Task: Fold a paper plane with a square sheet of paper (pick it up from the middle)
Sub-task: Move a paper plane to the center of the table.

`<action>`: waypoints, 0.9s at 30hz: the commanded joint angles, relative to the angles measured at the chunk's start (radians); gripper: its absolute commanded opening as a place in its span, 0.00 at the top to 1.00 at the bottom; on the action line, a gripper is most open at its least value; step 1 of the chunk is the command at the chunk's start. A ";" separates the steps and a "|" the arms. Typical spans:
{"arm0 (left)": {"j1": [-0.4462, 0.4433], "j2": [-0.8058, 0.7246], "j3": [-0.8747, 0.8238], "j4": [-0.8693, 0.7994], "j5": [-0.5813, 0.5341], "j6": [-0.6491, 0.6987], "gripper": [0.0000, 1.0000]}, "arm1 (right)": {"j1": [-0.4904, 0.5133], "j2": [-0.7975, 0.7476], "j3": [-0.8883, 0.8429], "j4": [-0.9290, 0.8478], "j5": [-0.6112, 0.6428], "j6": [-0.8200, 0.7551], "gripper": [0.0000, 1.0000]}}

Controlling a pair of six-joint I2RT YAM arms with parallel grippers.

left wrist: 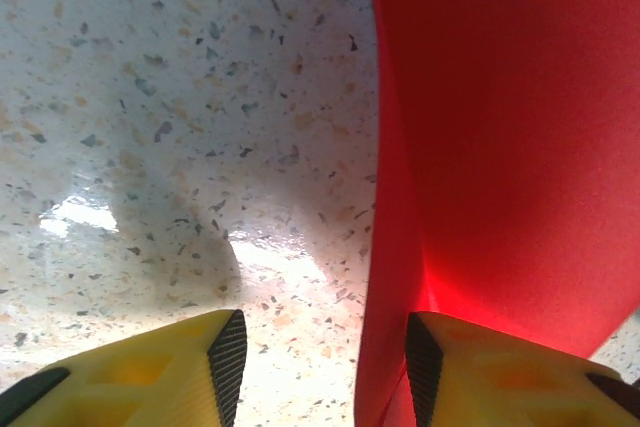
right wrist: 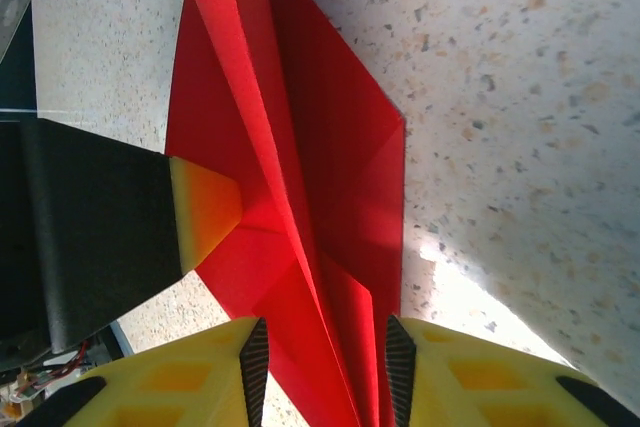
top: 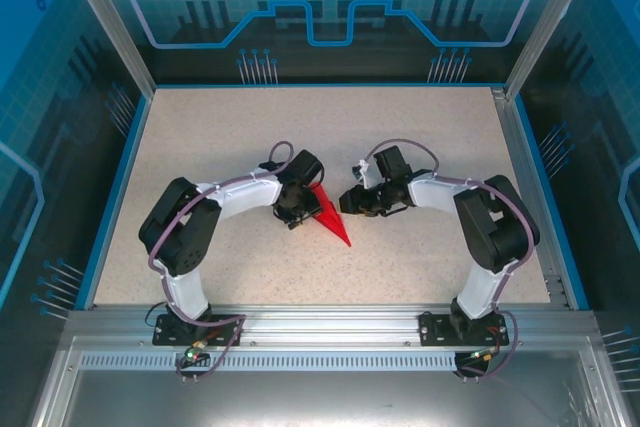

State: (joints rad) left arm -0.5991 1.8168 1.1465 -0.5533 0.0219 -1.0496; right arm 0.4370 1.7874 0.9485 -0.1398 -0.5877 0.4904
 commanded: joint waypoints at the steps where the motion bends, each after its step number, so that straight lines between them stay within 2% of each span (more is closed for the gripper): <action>1: 0.008 -0.043 -0.031 0.020 -0.003 -0.011 0.52 | 0.021 0.038 0.040 -0.062 0.001 -0.033 0.62; 9: 0.011 -0.053 -0.048 0.033 -0.002 -0.003 0.53 | 0.044 0.084 0.073 -0.101 0.013 -0.064 0.61; 17: 0.013 -0.059 -0.062 0.041 -0.007 -0.003 0.53 | 0.063 0.078 0.069 -0.073 -0.057 -0.075 0.63; 27: 0.017 -0.061 -0.071 0.059 -0.005 -0.009 0.53 | 0.087 0.030 0.047 -0.085 -0.013 -0.130 0.61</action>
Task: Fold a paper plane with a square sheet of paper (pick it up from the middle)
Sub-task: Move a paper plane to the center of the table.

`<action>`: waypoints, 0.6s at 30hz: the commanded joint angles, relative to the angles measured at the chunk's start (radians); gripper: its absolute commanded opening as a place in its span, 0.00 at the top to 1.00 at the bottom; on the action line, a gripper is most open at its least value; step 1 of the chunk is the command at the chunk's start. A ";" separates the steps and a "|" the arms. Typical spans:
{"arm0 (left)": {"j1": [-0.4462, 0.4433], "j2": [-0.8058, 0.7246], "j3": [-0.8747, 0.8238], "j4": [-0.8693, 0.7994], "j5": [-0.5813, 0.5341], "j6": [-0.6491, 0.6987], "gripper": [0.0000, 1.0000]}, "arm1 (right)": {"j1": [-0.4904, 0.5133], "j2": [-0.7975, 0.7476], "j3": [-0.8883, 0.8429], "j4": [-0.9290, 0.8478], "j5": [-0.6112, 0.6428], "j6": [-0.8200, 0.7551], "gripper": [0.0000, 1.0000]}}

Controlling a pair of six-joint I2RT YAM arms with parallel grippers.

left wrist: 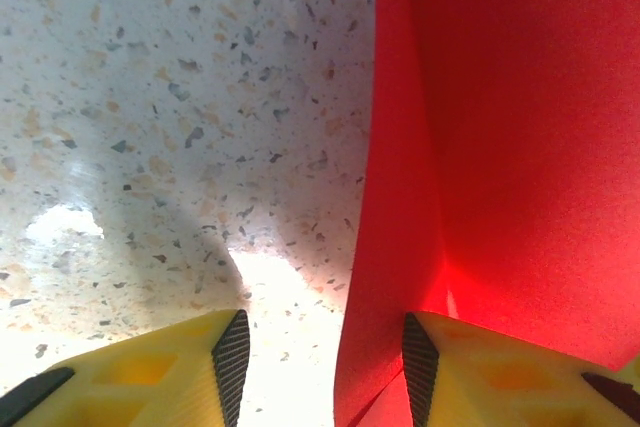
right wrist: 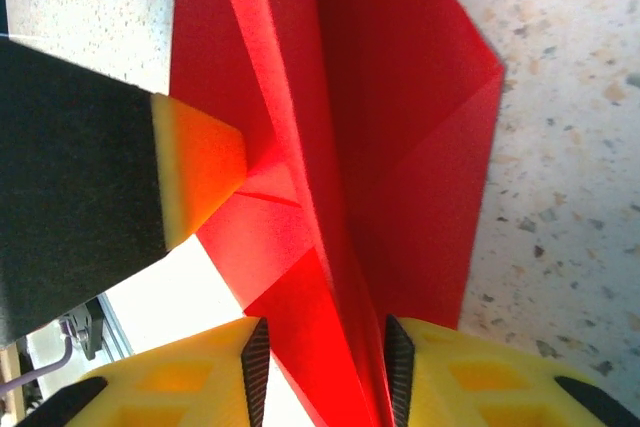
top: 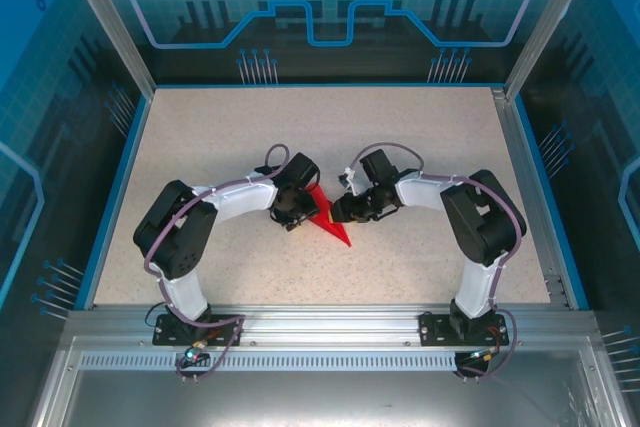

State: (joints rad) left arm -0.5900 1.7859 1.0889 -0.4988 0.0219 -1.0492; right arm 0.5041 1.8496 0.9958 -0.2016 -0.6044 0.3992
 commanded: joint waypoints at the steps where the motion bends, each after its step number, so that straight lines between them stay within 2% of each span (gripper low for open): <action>1: 0.009 -0.029 -0.013 0.006 -0.004 -0.009 0.53 | 0.022 -0.030 0.004 -0.029 0.011 -0.043 0.61; 9: 0.008 -0.035 -0.015 0.009 -0.001 -0.008 0.53 | 0.051 -0.005 0.026 -0.058 0.074 -0.063 0.60; 18: 0.008 -0.085 -0.055 0.055 -0.003 0.006 0.53 | 0.070 0.031 0.068 -0.098 0.158 -0.101 0.74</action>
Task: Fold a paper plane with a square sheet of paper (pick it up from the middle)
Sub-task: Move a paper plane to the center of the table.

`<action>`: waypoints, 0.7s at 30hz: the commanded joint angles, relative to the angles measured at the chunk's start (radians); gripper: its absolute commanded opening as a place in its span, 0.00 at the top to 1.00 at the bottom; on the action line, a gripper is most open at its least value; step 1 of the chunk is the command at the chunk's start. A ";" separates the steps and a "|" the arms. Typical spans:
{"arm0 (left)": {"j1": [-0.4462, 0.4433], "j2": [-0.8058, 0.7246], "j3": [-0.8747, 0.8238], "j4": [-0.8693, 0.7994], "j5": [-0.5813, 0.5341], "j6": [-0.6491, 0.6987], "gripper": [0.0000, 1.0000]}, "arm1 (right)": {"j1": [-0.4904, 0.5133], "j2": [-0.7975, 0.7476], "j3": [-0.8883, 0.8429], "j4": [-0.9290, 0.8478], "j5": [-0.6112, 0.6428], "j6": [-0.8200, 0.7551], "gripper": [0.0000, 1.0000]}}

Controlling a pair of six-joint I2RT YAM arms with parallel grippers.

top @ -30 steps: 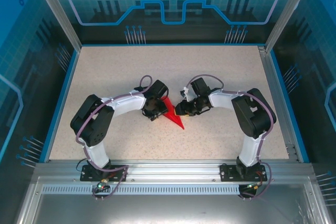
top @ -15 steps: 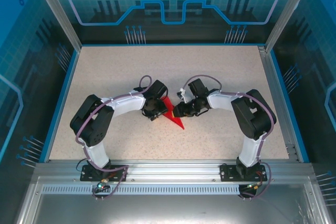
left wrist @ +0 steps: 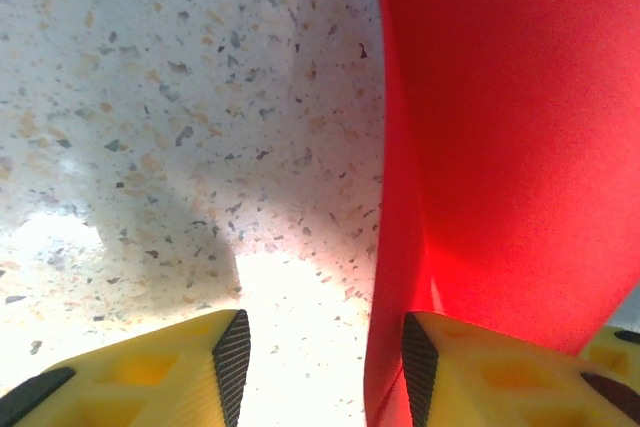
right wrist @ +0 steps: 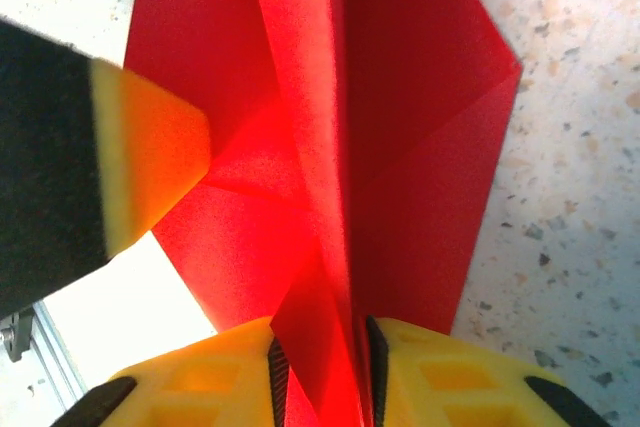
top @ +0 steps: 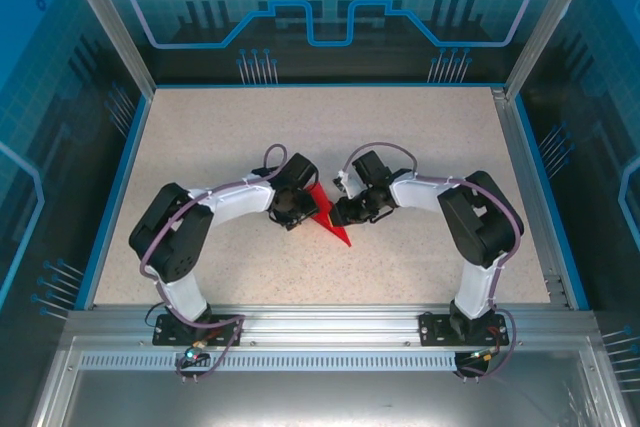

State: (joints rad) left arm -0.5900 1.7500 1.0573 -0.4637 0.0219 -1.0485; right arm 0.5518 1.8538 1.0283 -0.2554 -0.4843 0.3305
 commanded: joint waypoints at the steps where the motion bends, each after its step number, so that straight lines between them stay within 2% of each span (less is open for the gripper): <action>1: 0.010 -0.056 -0.026 0.026 -0.004 0.006 0.53 | 0.027 0.031 0.045 -0.050 0.039 -0.037 0.77; 4: 0.009 -0.088 -0.040 0.043 -0.007 0.011 0.53 | 0.039 0.037 0.066 -0.067 0.049 -0.042 0.87; 8: 0.009 -0.155 -0.061 0.034 -0.057 0.008 0.53 | 0.059 -0.010 0.084 -0.102 0.132 -0.037 0.99; 11: 0.013 -0.223 -0.086 0.018 -0.122 -0.001 0.52 | 0.076 -0.077 0.099 -0.146 0.295 -0.020 1.00; 13: 0.016 -0.262 -0.096 -0.003 -0.167 -0.003 0.51 | 0.091 -0.122 0.117 -0.197 0.486 0.007 1.00; 16: 0.027 -0.307 -0.117 -0.026 -0.209 -0.005 0.50 | 0.094 -0.136 0.150 -0.263 0.686 0.076 1.00; 19: 0.049 -0.335 -0.150 -0.016 -0.206 -0.010 0.49 | 0.081 -0.081 0.208 -0.327 0.749 0.144 1.00; 21: 0.062 -0.343 -0.163 -0.012 -0.199 -0.013 0.49 | 0.072 -0.030 0.249 -0.355 0.743 0.182 1.00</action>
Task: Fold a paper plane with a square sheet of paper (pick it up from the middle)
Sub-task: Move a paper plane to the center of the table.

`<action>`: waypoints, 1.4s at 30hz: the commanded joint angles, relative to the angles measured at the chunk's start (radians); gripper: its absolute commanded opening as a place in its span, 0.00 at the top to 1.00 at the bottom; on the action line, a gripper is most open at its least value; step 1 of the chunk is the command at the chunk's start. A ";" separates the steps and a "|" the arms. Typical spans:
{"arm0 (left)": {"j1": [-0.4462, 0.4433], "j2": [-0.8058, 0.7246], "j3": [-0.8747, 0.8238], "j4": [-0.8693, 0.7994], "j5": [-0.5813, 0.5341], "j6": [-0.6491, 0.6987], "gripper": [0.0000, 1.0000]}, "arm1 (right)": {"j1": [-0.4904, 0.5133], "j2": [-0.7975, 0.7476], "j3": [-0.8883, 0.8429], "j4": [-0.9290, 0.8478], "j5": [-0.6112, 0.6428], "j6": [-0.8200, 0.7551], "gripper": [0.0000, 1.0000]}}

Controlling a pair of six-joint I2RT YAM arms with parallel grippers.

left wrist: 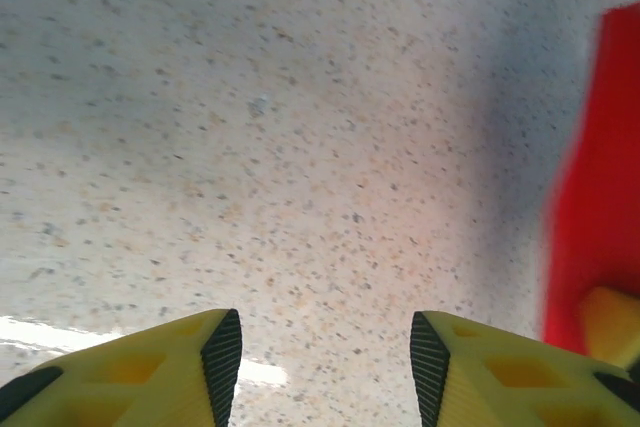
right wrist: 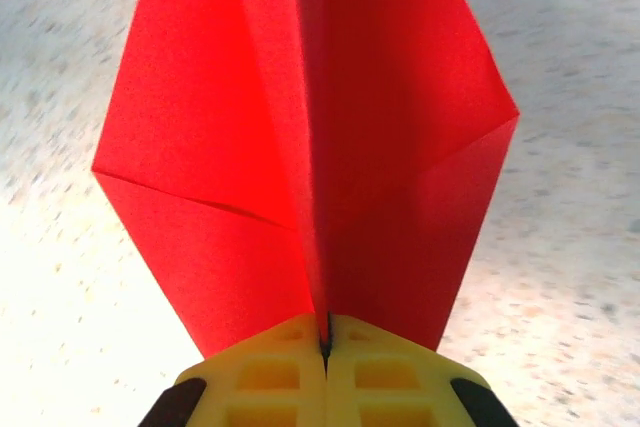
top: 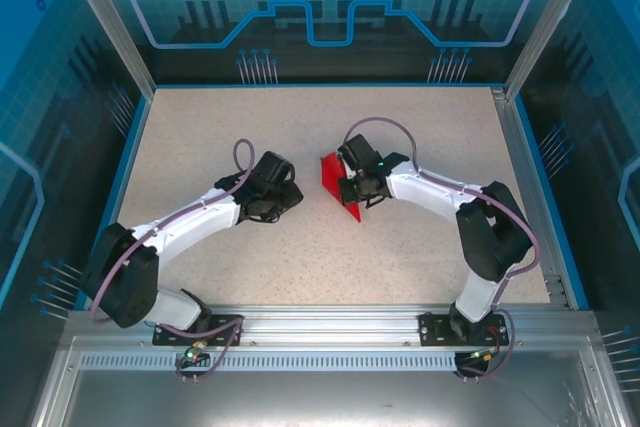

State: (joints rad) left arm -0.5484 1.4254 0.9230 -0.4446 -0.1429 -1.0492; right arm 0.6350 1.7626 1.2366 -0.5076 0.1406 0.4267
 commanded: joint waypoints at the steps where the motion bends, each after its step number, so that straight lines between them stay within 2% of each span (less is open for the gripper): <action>1: 0.022 -0.023 -0.034 -0.031 -0.031 -0.012 0.49 | -0.014 0.091 0.067 -0.119 0.117 0.110 1.00; 7: 0.028 -0.037 -0.049 -0.029 -0.026 -0.007 0.49 | -0.023 0.208 0.169 -0.137 0.110 0.174 1.00; 16: 0.037 -0.025 -0.062 -0.016 -0.012 -0.003 0.49 | -0.036 0.284 0.190 -0.115 0.043 0.198 0.99; 24: 0.043 -0.017 -0.056 -0.015 0.000 0.003 0.48 | -0.044 0.279 0.191 -0.129 0.050 0.202 0.88; 28: 0.043 -0.013 -0.055 -0.014 0.004 0.004 0.48 | -0.047 0.253 0.192 -0.140 0.068 0.201 0.86; 30: 0.043 -0.008 -0.052 -0.013 0.009 0.003 0.48 | -0.049 0.244 0.189 -0.136 0.073 0.201 0.81; 42: 0.043 0.014 -0.038 -0.016 0.019 0.008 0.48 | -0.057 0.312 0.209 -0.142 0.063 0.198 0.82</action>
State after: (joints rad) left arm -0.5129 1.4281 0.8722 -0.4503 -0.1375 -1.0485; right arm 0.5915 2.0327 1.4189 -0.6189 0.2016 0.6182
